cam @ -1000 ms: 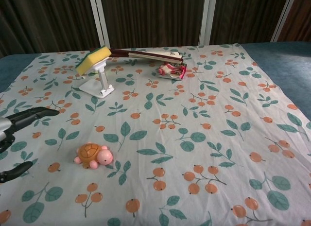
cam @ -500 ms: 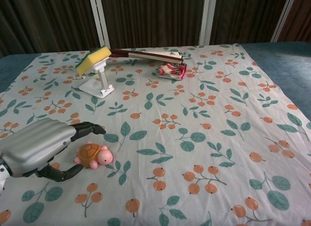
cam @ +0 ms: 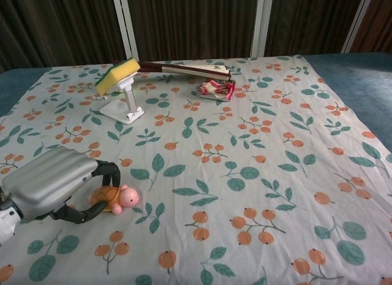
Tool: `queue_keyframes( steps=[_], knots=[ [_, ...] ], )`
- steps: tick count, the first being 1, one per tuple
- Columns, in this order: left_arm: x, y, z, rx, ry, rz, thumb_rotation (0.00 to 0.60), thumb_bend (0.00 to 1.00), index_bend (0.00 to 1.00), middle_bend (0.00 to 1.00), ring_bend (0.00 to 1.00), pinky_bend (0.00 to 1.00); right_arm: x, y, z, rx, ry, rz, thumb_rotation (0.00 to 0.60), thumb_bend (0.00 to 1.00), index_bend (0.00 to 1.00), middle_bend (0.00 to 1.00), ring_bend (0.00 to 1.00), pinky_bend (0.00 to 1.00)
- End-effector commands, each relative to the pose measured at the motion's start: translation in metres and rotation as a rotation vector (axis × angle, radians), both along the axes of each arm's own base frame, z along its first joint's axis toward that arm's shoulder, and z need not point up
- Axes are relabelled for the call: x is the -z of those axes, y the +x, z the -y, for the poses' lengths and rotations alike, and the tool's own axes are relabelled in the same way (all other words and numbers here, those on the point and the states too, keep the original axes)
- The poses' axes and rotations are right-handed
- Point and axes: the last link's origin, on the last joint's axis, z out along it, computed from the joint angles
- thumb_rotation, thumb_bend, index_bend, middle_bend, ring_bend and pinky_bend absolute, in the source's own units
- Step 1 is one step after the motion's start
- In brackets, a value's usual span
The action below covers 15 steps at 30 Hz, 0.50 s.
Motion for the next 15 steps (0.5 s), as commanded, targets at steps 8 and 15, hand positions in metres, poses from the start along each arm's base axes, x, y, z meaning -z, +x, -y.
queue_keyframes(
  steps=[8, 15],
  knots=[
    [0.0014, -0.0006, -0.0079, 0.06, 0.143, 0.061, 0.6, 0.61, 0.75, 0.83, 1.0, 1.0, 0.0001, 0.0001, 0.0004, 0.001, 0.0, 0.0, 0.6, 0.08, 0.0, 0.0, 0.0, 0.0],
    [0.0048, -0.0053, -0.0077, 0.054, 0.144, 0.076, 0.6, 0.55, 0.63, 0.71, 1.0, 1.0, 0.0006, 0.0004, 0.0002, 0.0, 0.001, -0.001, 0.6, 0.08, 0.0, 0.0, 0.0, 0.0]
  ],
)
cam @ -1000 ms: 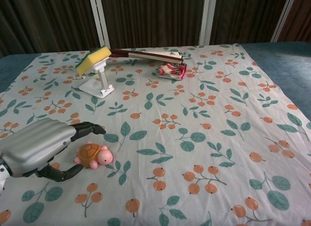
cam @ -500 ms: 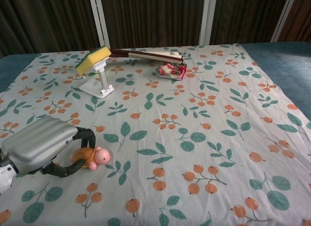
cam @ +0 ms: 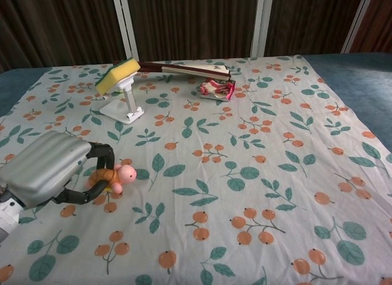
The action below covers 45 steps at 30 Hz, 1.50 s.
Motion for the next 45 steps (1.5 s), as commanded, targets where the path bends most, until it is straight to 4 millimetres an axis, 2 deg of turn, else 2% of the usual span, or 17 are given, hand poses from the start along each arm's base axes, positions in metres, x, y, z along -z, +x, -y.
queue_keyframes(
  steps=[1, 4, 6, 8, 10, 15, 24, 27, 30, 32, 36, 45],
  knots=[
    [0.001, -0.003, 0.001, 0.0, -0.028, -0.015, 0.6, 0.52, 0.55, 0.65, 1.0, 1.0, 0.0, 0.0, 0.0, 0.0, 0.0, 0.0, 0.6, 0.08, 0.0, 0.0, 0.0, 0.0],
    [0.0, -0.004, 0.002, -0.011, -0.056, -0.007, 0.6, 0.47, 0.27, 0.47, 1.0, 1.0, 0.001, 0.0, 0.0, 0.0, 0.003, -0.002, 0.6, 0.08, 0.0, 0.0, 0.0, 0.0],
    [-0.001, -0.004, 0.004, -0.019, -0.071, -0.006, 0.6, 0.46, 0.2, 0.4, 1.0, 1.0, 0.001, 0.0, 0.0, 0.0, 0.004, -0.003, 0.6, 0.08, 0.0, 0.0, 0.0, 0.0],
    [-0.001, -0.005, 0.005, -0.024, -0.083, -0.015, 0.6, 0.45, 0.16, 0.34, 1.0, 1.0, 0.001, 0.0, 0.0, 0.0, 0.004, -0.003, 0.6, 0.08, 0.0, 0.0, 0.0, 0.0],
    [-0.002, -0.005, 0.006, -0.029, -0.096, -0.022, 0.6, 0.44, 0.15, 0.31, 1.0, 1.0, 0.001, 0.0, 0.0, -0.002, 0.003, -0.003, 0.6, 0.08, 0.0, 0.0, 0.0, 0.0],
    [-0.004, -0.003, 0.009, -0.031, -0.094, -0.019, 0.6, 0.43, 0.16, 0.31, 1.0, 1.0, 0.001, 0.0, 0.0, -0.002, 0.001, -0.002, 0.6, 0.08, 0.0, 0.0, 0.0, 0.0],
    [0.0, -0.007, 0.008, -0.046, -0.108, -0.074, 0.6, 0.43, 0.27, 0.33, 1.0, 1.0, 0.001, 0.0, 0.0, 0.001, 0.001, -0.002, 0.6, 0.08, 0.0, 0.0, 0.0, 0.0],
    [0.0, -0.005, 0.008, -0.033, -0.099, -0.069, 0.6, 0.43, 0.37, 0.45, 1.0, 1.0, 0.001, 0.0, 0.0, 0.001, 0.002, -0.002, 0.6, 0.08, 0.0, 0.0, 0.0, 0.0],
    [0.001, -0.003, 0.007, -0.027, -0.082, -0.032, 0.6, 0.43, 0.57, 0.64, 1.0, 1.0, 0.001, 0.0, 0.0, 0.0, 0.002, -0.002, 0.6, 0.08, 0.0, 0.0, 0.0, 0.0],
    [0.001, -0.003, 0.007, -0.025, -0.079, -0.027, 0.6, 0.44, 0.61, 0.69, 1.0, 1.0, 0.001, 0.0, 0.0, 0.0, 0.002, -0.002, 0.6, 0.08, 0.0, 0.0, 0.0, 0.0],
    [0.002, -0.004, 0.004, -0.012, -0.041, -0.016, 0.6, 0.48, 0.8, 0.86, 1.0, 1.0, 0.0, 0.0, 0.0, -0.001, -0.002, 0.0, 0.6, 0.08, 0.0, 0.0, 0.0, 0.0],
    [0.001, -0.006, -0.001, 0.038, 0.037, 0.013, 0.6, 0.5, 0.84, 0.91, 1.0, 1.0, 0.0, 0.0, 0.0, -0.001, -0.002, 0.0, 0.6, 0.08, 0.0, 0.0, 0.0, 0.0]
  ],
)
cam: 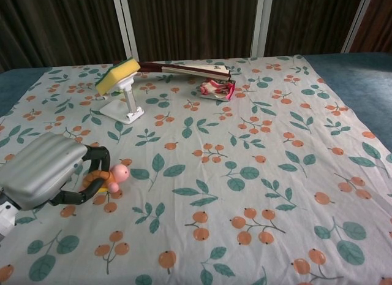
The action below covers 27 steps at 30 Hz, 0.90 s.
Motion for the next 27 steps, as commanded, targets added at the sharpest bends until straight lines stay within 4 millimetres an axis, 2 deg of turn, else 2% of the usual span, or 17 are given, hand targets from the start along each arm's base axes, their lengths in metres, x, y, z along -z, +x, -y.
queue_keyframes(
  steps=[1, 3, 5, 7, 8, 10, 12, 14, 21, 23, 24, 27],
  knots=[
    [0.002, 0.001, 0.001, 0.004, 0.001, 0.032, 0.6, 0.5, 0.83, 0.9, 1.0, 1.0, 0.0, 0.0, 0.0, 0.0, 0.001, 0.0, 0.6, 0.08, 0.0, 0.0, 0.0, 0.0],
    [0.003, -0.001, 0.001, -0.006, -0.019, 0.027, 0.6, 0.49, 0.78, 0.84, 1.0, 1.0, 0.0, 0.0, 0.0, 0.0, 0.001, -0.001, 0.6, 0.08, 0.0, 0.0, 0.0, 0.0],
    [0.004, -0.005, 0.002, -0.026, -0.05, 0.011, 0.6, 0.47, 0.61, 0.71, 1.0, 1.0, 0.0, 0.0, 0.0, 0.001, 0.002, -0.001, 0.6, 0.08, 0.0, 0.0, 0.0, 0.0],
    [0.003, -0.007, 0.003, -0.048, -0.077, 0.005, 0.6, 0.44, 0.38, 0.51, 1.0, 1.0, 0.001, 0.0, 0.0, 0.0, 0.002, -0.001, 0.6, 0.08, 0.0, 0.0, 0.0, 0.0],
    [0.002, -0.007, 0.003, -0.055, -0.085, 0.003, 0.6, 0.43, 0.3, 0.43, 1.0, 1.0, 0.001, 0.0, 0.0, 0.001, 0.003, -0.001, 0.6, 0.08, 0.0, 0.0, 0.0, 0.0],
    [-0.003, -0.006, 0.004, -0.066, -0.096, 0.008, 0.6, 0.4, 0.09, 0.18, 0.96, 1.0, 0.001, 0.0, 0.0, 0.001, 0.002, -0.001, 0.6, 0.08, 0.0, 0.0, 0.0, 0.0],
    [-0.011, -0.003, 0.007, -0.067, -0.099, 0.025, 0.6, 0.39, 0.01, 0.05, 0.92, 1.0, 0.001, 0.0, 0.001, 0.002, 0.004, -0.003, 0.6, 0.08, 0.0, 0.0, 0.0, 0.0],
    [-0.021, -0.002, 0.013, -0.067, -0.106, 0.022, 0.6, 0.38, 0.0, 0.01, 0.88, 0.99, 0.002, 0.0, 0.001, 0.002, 0.006, -0.005, 0.6, 0.08, 0.0, 0.0, 0.0, 0.0],
    [-0.075, -0.003, 0.045, -0.102, -0.08, 0.013, 0.6, 0.37, 0.0, 0.0, 0.68, 0.93, 0.006, 0.0, 0.003, 0.009, 0.012, -0.018, 0.6, 0.08, 0.0, 0.0, 0.0, 0.0],
    [-0.098, -0.005, 0.057, -0.114, -0.048, 0.016, 0.6, 0.37, 0.0, 0.0, 0.56, 0.89, 0.009, 0.0, 0.004, 0.01, 0.021, -0.028, 0.6, 0.08, 0.0, 0.0, 0.0, 0.0],
    [-0.109, -0.007, 0.062, -0.123, -0.026, 0.016, 0.6, 0.37, 0.0, 0.0, 0.48, 0.82, 0.01, 0.001, 0.004, 0.011, 0.024, -0.03, 0.6, 0.08, 0.0, 0.0, 0.0, 0.0],
    [-0.141, -0.016, 0.088, -0.202, 0.025, 0.008, 0.6, 0.37, 0.0, 0.0, 0.22, 0.51, 0.014, 0.001, 0.005, 0.013, 0.031, -0.041, 0.6, 0.08, 0.0, 0.0, 0.0, 0.0]
  ],
)
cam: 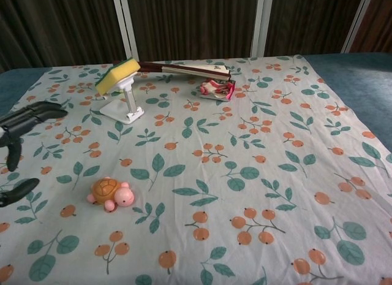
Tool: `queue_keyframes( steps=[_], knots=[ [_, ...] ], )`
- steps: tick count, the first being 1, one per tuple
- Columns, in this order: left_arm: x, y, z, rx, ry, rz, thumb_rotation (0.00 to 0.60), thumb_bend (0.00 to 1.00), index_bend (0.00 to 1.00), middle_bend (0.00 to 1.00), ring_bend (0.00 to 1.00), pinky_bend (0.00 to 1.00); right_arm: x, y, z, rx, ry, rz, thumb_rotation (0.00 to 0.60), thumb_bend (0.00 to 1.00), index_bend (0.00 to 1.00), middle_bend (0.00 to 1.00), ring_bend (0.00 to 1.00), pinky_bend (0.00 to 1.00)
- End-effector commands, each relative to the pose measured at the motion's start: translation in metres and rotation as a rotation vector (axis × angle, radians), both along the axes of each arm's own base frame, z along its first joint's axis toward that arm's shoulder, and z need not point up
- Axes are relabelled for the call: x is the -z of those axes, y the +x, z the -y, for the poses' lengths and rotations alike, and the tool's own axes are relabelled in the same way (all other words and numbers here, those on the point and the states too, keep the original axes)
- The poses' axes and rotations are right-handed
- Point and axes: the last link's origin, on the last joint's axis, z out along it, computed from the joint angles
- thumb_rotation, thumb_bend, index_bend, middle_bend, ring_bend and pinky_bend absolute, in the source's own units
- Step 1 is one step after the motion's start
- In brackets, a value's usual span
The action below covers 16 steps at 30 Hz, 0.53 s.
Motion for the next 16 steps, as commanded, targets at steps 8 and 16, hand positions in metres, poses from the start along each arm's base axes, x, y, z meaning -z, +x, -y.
queue_keyframes(
  steps=[8, 16],
  knots=[
    [-0.087, -0.055, 0.086, -0.315, 0.057, 0.07, 0.6, 0.37, 0.0, 0.0, 0.01, 0.16, 0.019, 0.001, 0.008, 0.014, 0.048, -0.047, 0.6, 0.08, 0.0, 0.0, 0.0, 0.0],
    [-0.107, -0.069, 0.084, -0.341, 0.082, 0.136, 0.6, 0.37, 0.0, 0.0, 0.0, 0.13, 0.03, 0.003, 0.01, 0.016, 0.079, -0.073, 0.6, 0.08, 0.0, 0.0, 0.0, 0.0]
  ],
)
